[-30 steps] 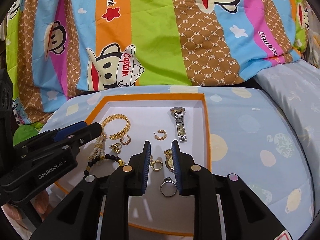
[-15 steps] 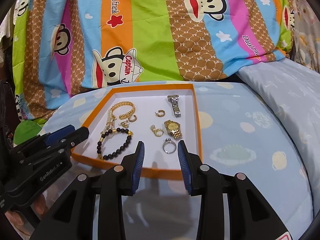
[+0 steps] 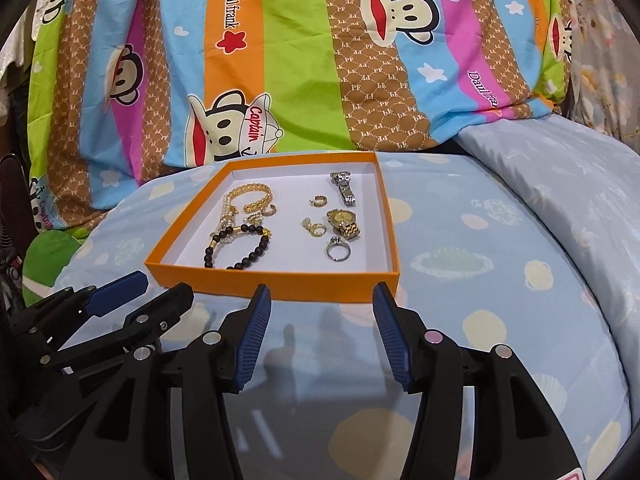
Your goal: Organize jewelry
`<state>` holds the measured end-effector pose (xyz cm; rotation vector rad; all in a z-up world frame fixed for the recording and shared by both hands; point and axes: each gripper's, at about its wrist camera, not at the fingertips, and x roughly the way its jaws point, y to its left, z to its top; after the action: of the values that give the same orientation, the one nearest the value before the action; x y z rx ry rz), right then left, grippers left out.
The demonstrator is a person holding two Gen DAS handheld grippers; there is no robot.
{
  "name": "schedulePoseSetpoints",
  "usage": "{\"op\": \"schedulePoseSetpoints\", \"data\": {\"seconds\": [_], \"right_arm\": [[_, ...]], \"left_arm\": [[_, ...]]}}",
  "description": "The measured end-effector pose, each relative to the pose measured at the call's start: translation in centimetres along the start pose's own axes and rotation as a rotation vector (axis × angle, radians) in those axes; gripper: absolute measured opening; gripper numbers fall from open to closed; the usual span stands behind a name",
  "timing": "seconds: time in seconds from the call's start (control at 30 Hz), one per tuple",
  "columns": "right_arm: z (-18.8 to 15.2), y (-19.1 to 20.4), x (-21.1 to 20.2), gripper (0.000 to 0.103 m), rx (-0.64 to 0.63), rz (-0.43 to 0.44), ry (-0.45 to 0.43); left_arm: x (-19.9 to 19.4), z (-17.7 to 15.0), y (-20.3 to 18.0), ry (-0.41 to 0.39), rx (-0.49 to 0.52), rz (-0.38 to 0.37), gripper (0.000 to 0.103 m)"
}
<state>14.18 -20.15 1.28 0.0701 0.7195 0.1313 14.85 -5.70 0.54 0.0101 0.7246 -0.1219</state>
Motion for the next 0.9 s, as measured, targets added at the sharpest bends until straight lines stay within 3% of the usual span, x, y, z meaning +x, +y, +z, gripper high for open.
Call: {"op": "schedulePoseSetpoints", "data": {"seconds": [0.77, 0.9], "right_arm": [[-0.80, 0.50, 0.23, 0.053, 0.025, -0.092, 0.041], [-0.78, 0.49, 0.26, 0.057, 0.030, -0.097, 0.046]], "left_arm": [[0.32, -0.51, -0.34, 0.038, 0.005, 0.072, 0.046], [0.34, -0.46, -0.25, 0.040, 0.004, 0.079, 0.047]]}}
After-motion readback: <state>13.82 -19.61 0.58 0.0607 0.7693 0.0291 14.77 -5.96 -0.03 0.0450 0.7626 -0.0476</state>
